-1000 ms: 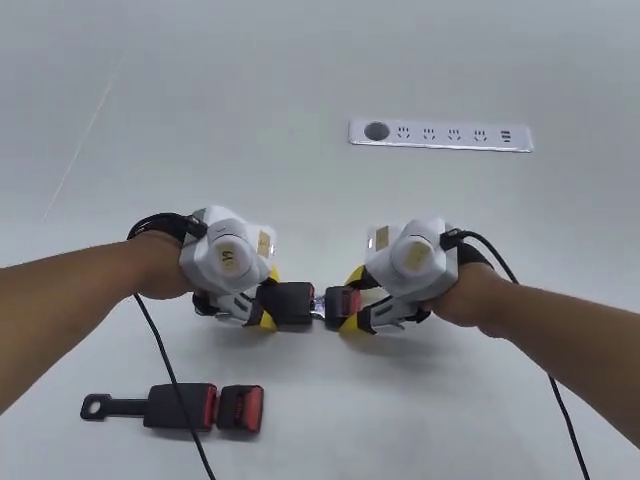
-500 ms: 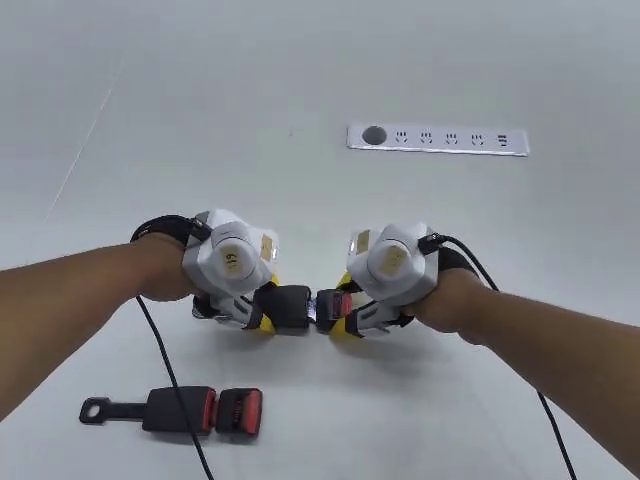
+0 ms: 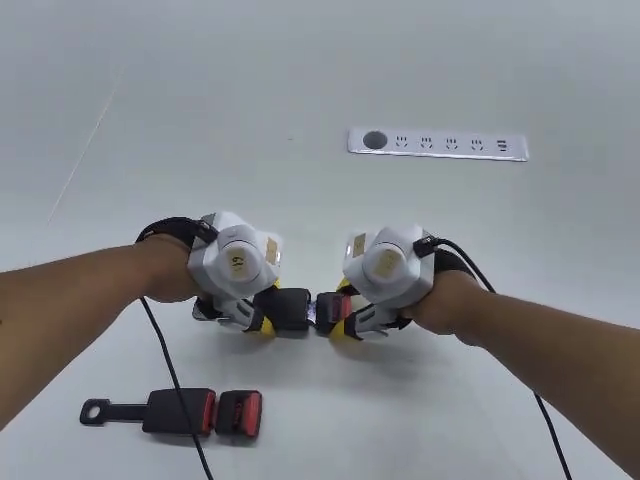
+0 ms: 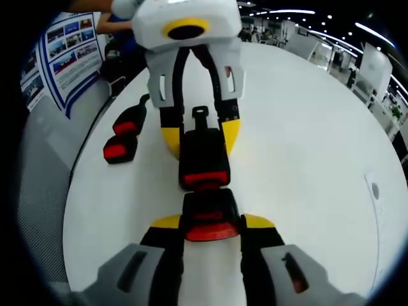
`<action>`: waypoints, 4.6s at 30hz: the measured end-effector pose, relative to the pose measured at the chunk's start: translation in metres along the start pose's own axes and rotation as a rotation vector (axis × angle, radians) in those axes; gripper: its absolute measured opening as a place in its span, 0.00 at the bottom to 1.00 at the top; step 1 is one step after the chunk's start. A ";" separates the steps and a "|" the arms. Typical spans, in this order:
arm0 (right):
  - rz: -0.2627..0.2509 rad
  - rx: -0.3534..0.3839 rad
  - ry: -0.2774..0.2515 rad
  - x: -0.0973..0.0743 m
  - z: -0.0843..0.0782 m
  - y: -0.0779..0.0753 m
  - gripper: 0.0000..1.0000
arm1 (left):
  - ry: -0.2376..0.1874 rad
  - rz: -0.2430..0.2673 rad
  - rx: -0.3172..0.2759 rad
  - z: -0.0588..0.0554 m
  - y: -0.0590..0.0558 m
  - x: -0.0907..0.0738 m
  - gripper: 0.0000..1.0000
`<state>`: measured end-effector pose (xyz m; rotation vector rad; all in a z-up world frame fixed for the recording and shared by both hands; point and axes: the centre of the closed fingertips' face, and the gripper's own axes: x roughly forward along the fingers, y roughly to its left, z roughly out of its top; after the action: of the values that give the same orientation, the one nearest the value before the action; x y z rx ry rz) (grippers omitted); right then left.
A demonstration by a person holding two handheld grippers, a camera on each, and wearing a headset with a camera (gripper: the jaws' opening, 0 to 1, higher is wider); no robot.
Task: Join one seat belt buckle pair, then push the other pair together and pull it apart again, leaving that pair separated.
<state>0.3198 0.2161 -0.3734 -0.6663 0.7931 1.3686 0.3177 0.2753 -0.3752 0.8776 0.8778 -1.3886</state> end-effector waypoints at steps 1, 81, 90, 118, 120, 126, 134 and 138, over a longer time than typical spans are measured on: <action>-0.001 0.000 0.000 0.000 0.000 0.000 0.33 | -0.001 0.000 0.001 0.000 0.000 0.000 0.33; -0.041 0.043 0.023 -0.058 -0.083 0.000 0.35 | -0.008 0.005 -0.011 -0.002 -0.001 -0.001 0.34; -0.043 0.057 0.035 -0.074 -0.105 -0.002 0.36 | -0.010 0.004 -0.009 -0.001 -0.002 -0.001 0.34; -0.107 0.079 0.091 -0.098 -0.140 -0.002 0.42 | 0.007 0.022 -0.035 0.005 -0.006 -0.007 0.34; -0.134 0.103 0.069 -0.099 -0.140 -0.005 0.55 | 0.007 0.041 -0.052 0.005 -0.005 -0.009 0.36; -0.308 0.231 -0.070 -0.117 -0.131 -0.022 0.68 | -0.173 0.111 -0.300 0.025 0.006 -0.022 0.64; -0.531 0.425 -0.211 -0.142 -0.124 -0.038 0.79 | -0.310 0.211 -0.523 0.029 0.015 -0.038 0.84; -0.604 0.502 -0.273 -0.152 -0.119 -0.038 0.84 | -0.378 0.254 -0.618 0.033 0.015 -0.047 0.89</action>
<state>0.3413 0.0279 -0.3212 -0.2741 0.6100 0.6511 0.3326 0.2656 -0.3181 0.2289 0.7990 -0.9322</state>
